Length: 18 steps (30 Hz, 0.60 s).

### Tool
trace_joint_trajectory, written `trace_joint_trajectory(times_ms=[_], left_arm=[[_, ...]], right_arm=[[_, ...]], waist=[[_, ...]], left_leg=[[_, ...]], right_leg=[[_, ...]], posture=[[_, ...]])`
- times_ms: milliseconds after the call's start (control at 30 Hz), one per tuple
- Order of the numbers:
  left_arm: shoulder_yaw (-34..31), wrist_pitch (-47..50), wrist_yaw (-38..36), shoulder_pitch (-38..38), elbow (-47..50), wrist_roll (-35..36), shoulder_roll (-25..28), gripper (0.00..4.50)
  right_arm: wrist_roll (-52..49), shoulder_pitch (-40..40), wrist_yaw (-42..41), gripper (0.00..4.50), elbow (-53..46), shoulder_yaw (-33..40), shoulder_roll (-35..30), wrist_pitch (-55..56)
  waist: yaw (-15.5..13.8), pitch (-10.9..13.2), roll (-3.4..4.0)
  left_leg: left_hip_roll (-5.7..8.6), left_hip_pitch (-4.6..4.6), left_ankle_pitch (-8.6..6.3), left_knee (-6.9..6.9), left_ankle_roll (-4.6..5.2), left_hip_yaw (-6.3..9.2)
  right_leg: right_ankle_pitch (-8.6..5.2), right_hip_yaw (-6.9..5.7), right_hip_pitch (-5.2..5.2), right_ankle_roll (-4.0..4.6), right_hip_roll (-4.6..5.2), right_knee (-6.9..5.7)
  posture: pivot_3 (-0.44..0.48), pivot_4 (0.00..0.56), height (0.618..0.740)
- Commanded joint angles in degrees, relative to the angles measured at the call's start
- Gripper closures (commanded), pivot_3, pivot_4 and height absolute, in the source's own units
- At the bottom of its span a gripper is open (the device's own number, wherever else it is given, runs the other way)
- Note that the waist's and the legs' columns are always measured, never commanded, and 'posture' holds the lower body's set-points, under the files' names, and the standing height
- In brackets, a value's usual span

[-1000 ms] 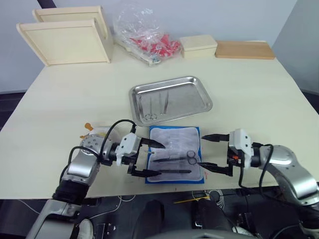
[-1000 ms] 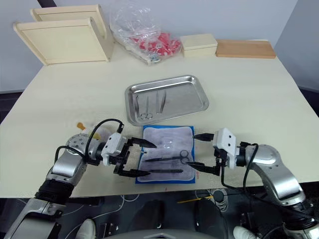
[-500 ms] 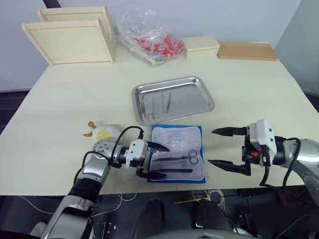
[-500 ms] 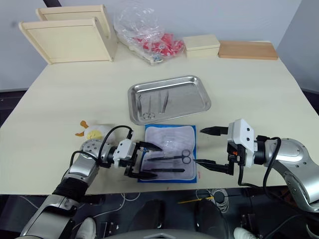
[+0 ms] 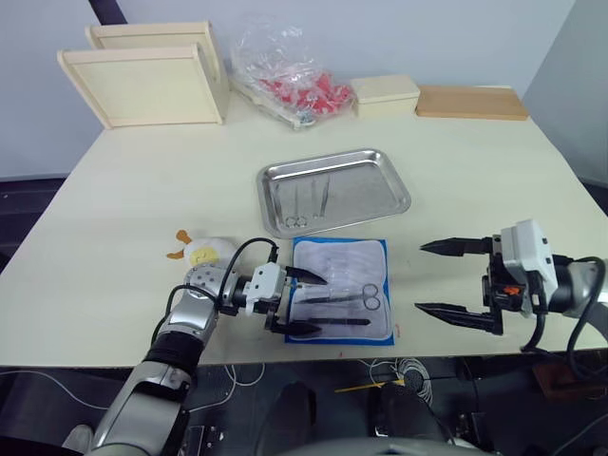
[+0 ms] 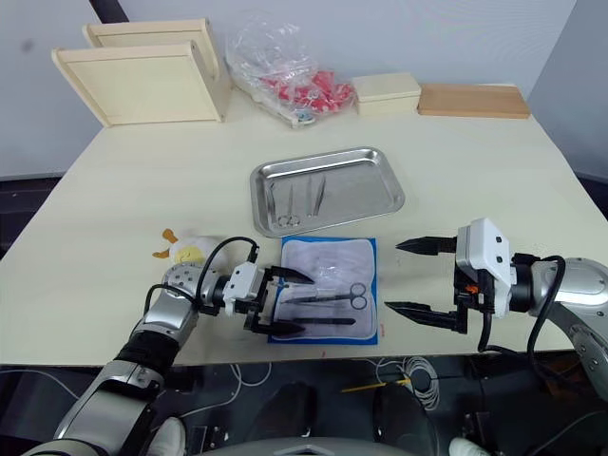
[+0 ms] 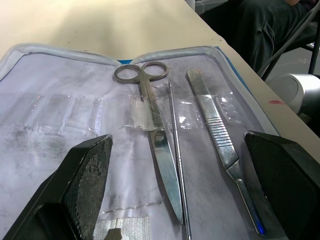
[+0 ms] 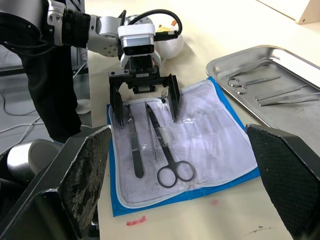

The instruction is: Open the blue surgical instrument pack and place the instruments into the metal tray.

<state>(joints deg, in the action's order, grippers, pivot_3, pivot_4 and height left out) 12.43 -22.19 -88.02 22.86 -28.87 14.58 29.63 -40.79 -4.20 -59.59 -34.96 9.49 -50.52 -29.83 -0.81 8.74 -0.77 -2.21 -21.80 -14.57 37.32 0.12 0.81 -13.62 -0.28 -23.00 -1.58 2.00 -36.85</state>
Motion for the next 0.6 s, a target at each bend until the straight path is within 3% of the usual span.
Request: trace_joint_trajectory(times_ms=[33,600], left_arm=[[2.13,0.42,-0.15,-1.49,-3.88,-3.45,0.22,0.06],[3.17,0.16,0.51,-0.83,-7.58,-4.46,-0.27,0.06]], right_arm=[[-0.36,-0.47,0.19,0.00,-1.53,0.70,-0.03,0.87],[20.95,-8.33,6.37,0.00,8.32,-19.96,7.48,5.62]], waist=[[0.00,-0.06,0.09],[0.04,-0.66,0.72]], left_leg=[[0.00,0.00,0.00,0.00,0.00,0.00],[0.02,0.06,0.00,0.00,0.01,-0.02]], right_leg=[[0.00,0.00,0.00,0.00,-0.01,0.00],[0.00,0.11,0.03,0.00,-0.08,0.00]], posture=[[0.000,0.150,0.740],[0.000,0.150,0.740]])
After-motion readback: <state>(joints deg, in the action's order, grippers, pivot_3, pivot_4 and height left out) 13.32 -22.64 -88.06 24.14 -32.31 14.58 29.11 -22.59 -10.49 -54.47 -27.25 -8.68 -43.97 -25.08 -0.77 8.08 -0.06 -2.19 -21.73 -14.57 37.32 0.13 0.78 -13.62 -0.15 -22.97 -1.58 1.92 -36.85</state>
